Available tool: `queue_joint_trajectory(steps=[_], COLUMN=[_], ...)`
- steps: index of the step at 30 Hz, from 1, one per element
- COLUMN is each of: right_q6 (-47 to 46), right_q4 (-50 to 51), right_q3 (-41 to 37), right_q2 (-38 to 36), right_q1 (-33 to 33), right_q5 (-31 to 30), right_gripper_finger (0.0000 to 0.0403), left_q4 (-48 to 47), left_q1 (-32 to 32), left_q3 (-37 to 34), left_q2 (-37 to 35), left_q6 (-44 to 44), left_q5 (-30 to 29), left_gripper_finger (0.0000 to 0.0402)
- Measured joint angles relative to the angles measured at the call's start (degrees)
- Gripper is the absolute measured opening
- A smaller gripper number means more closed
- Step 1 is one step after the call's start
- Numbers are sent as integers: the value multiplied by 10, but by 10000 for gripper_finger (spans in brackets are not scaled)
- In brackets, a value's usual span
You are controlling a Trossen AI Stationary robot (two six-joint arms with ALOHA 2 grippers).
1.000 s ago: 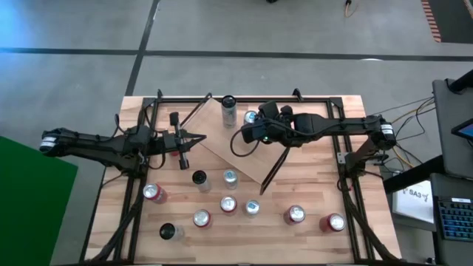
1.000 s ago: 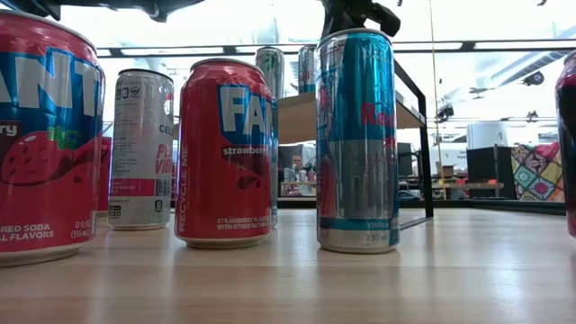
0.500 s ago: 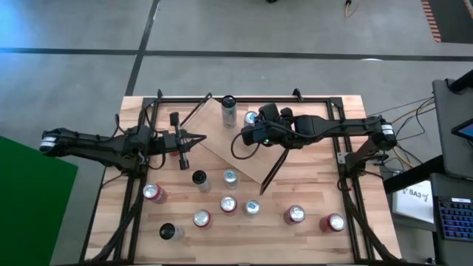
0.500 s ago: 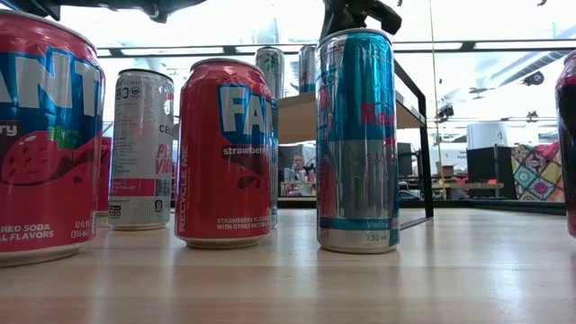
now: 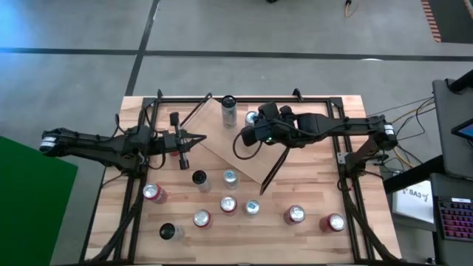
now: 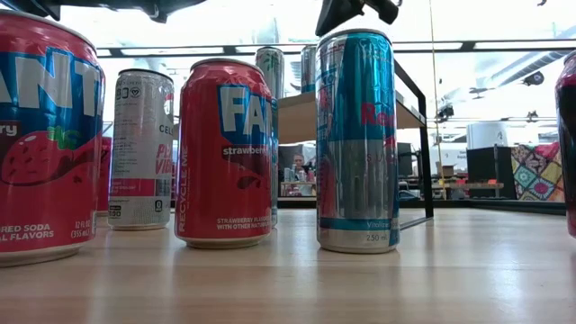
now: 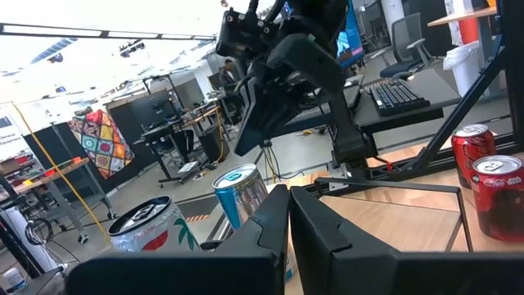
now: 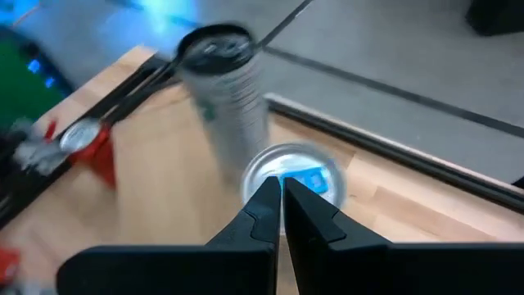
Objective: Place canned beverage on shelf
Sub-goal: Put the silver/blue soda can on the shelf
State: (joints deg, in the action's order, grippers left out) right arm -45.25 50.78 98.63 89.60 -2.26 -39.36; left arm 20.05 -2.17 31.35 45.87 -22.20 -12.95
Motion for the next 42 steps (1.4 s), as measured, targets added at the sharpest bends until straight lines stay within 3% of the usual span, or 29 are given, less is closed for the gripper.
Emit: queue_joint_trajectory(steps=[6, 10, 15, 18, 22, 29, 33, 42], right_q6=[35, 63, 88, 87, 107, 231, 285, 370], right_q4=[0, 7, 123, 208, 231, 147, 64, -297], right_q3=[4, 4, 4, -2, -28, -84, -128, -319], right_q2=[0, -7, -13, -14, -21, -42, -65, -141], right_q1=[0, -1, 0, -4, -13, -21, -27, -29], right_q5=[162, 247, 240, 179, 143, 139, 138, 137], right_gripper_finger=[9, 9, 9, 9, 9, 9, 9, 9], left_q4=[1, 1, -15, -12, -6, 128, 144, 146], left_q1=[0, -1, -8, -15, -29, -34, -34, -36], left_q3=[0, 15, 19, 10, 4, 8, 22, 45], left_q2=[-1, -7, -7, 4, 36, 146, 200, 247], left_q6=[11, 81, 166, 216, 258, 264, 259, 260], left_q5=[0, 0, 52, 111, 121, 119, 73, 48], left_gripper_finger=[0, 0, 0, 0, 0, 0, 0, 0])
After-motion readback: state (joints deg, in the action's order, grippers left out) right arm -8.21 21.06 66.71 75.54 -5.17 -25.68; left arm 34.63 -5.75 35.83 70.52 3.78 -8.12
